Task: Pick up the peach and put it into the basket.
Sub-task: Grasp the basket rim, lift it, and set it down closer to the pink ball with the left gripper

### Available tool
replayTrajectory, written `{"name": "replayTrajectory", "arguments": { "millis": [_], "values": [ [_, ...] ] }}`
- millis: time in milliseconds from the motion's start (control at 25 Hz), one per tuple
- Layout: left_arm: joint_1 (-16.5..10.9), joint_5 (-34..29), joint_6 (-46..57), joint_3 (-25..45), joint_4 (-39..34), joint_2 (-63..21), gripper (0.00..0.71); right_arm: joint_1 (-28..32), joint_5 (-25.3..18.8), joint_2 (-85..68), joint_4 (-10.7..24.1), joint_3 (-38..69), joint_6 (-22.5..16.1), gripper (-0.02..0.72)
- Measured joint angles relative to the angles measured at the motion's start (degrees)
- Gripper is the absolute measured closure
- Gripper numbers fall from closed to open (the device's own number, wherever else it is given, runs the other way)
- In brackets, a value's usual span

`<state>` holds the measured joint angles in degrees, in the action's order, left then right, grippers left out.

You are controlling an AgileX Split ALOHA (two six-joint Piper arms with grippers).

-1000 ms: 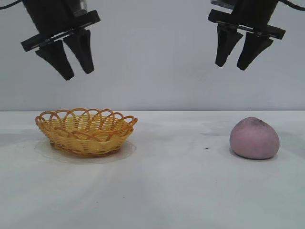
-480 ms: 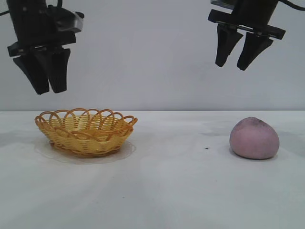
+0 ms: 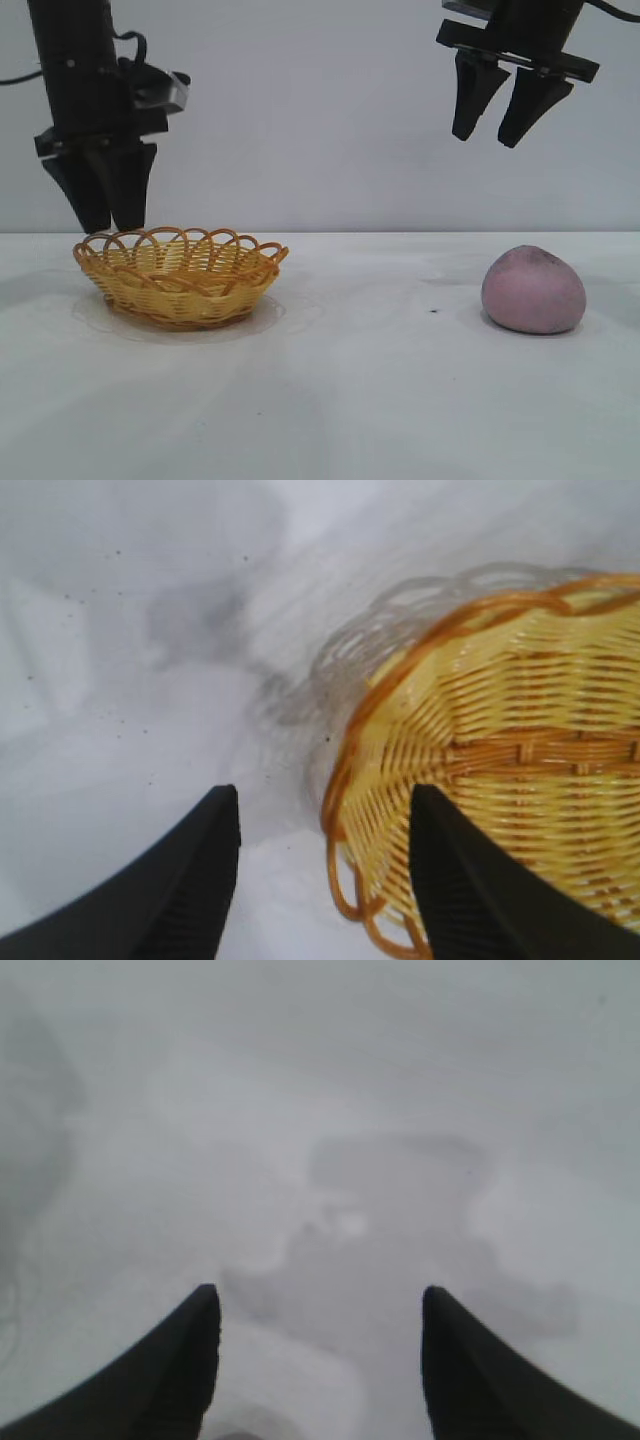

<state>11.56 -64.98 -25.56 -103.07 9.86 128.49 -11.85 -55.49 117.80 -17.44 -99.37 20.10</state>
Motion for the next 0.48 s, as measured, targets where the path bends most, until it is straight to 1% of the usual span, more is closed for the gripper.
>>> {"name": "replayTrajectory", "arguments": {
  "millis": [120, 360, 400, 480],
  "values": [
    [0.0, -0.6, 0.0, -1.2, 0.0, 1.6, 0.379, 0.0, 0.0, 0.0, 0.0, 0.0, 0.0, 0.332],
    [0.1, -1.2, -0.4, -2.0, 0.7, 3.8, 0.623, 0.0, 0.0, 0.0, 0.0, 0.0, 0.0, 0.332],
    [0.1, -2.1, -0.5, -2.2, 1.2, 3.8, 0.651, 0.0, -0.1, 0.0, 0.0, 0.0, 0.0, 0.332],
    [0.1, -2.9, 0.5, -2.5, 2.2, 3.8, 0.639, 0.0, -0.1, 0.0, 0.0, 0.0, 0.0, 0.332]
  ]
}}
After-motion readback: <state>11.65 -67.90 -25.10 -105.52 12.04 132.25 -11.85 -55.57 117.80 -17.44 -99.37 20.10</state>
